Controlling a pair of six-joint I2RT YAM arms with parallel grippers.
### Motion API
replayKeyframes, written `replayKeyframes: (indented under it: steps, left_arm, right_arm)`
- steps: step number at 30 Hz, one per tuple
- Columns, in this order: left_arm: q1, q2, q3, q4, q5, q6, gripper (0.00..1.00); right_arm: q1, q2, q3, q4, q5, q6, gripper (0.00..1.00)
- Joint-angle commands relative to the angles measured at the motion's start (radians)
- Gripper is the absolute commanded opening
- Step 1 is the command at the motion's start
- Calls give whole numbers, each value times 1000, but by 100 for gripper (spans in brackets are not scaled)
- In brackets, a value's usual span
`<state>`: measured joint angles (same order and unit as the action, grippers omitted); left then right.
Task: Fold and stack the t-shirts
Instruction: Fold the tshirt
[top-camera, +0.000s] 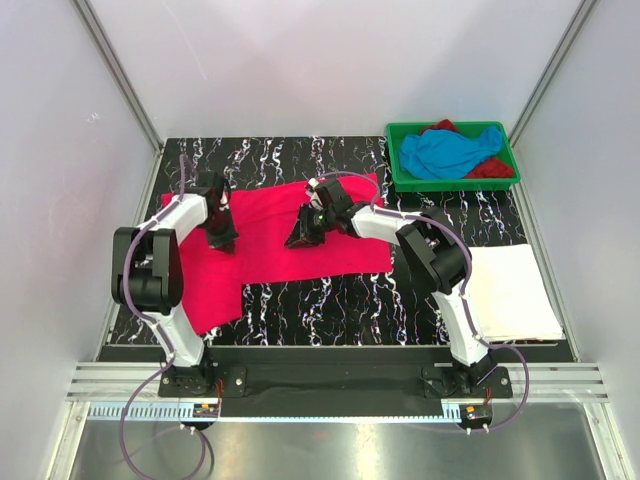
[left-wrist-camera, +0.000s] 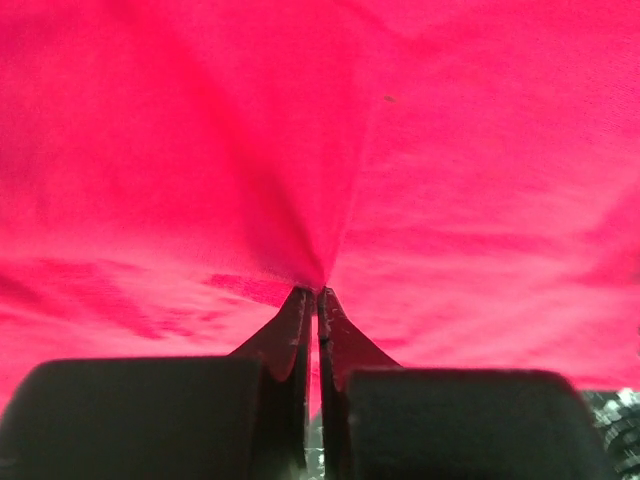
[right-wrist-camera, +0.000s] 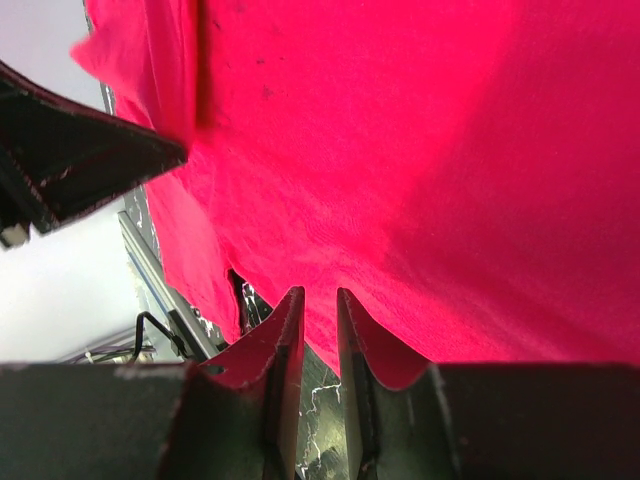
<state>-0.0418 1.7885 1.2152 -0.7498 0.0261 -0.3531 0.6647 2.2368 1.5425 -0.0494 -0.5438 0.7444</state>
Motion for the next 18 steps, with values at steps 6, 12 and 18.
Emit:
replayKeyframes:
  steps: [6,12,18]
  left_arm:
    - [25,-150,43,-29,-23,-43,46]
    - [233,-270,-38,90,20,-67,58]
    - [448,-365,-223,294,138,-45,71]
  right_arm:
    - [-1,47,114,36,-38,1,27]
    - [35,168,290,118,-80,76,33]
    - [104,306,507,131,-120,130,40]
